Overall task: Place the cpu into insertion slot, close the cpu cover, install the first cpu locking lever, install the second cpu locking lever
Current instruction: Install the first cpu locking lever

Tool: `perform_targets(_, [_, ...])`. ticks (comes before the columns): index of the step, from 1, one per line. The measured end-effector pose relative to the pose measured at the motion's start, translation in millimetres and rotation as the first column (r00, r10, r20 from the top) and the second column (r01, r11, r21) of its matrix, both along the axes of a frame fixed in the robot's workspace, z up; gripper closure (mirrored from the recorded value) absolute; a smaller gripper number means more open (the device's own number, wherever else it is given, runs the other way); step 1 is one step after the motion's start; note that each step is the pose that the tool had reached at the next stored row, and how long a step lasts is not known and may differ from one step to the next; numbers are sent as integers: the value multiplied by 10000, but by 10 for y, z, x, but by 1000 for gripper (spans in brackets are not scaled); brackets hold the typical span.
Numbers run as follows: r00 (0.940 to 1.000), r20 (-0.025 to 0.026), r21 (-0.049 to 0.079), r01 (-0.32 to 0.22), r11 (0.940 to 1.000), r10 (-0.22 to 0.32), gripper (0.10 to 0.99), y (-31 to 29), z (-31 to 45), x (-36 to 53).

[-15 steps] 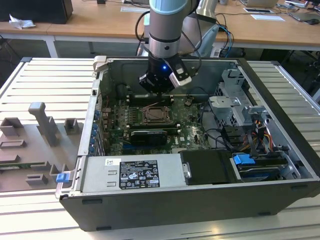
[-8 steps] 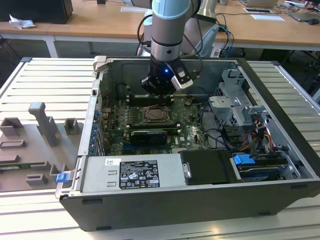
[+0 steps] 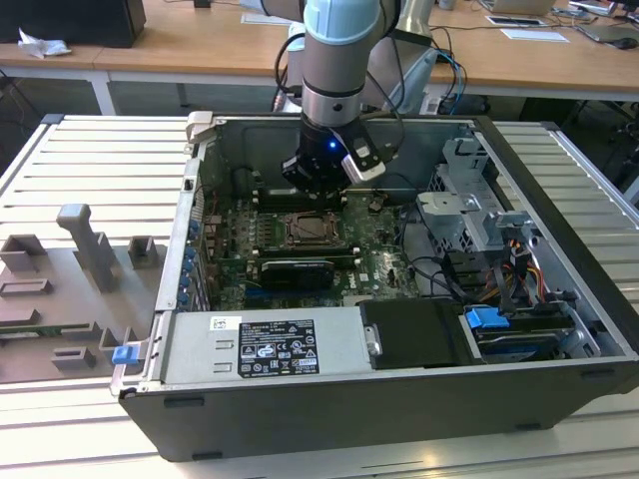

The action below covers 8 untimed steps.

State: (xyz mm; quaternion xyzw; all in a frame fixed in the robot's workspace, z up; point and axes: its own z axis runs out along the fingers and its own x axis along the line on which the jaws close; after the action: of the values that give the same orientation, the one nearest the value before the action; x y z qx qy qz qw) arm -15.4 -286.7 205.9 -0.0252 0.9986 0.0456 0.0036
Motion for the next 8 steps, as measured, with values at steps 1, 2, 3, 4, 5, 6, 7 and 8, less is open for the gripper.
perform_targets(1, [10000, 0, -23, 0, 10000, 0, 980, 0, -6, 3])
perform_targets(2, [10000, 0, -36, 1, 10000, -1, 980, 0, -9, 4])
perform_targets(3, [10000, -1, -48, 1, 10000, -1, 980, 0, -11, 5])
perform_targets(4, [10000, -1, -58, 1, 10000, -1, 980, 0, -13, 6])
perform_targets(5, [10000, -1, -78, 0, 10000, 0, 980, -1, -18, 7])
perform_targets(6, [10000, -1, -94, 0, 10000, 0, 980, 0, -25, 8])
perform_targets(7, [10000, 2, -95, 1, 10000, -1, 980, 0, -32, 10])
perform_targets(8, [10000, 4, -87, 0, 10000, 0, 980, 2, -41, 12])
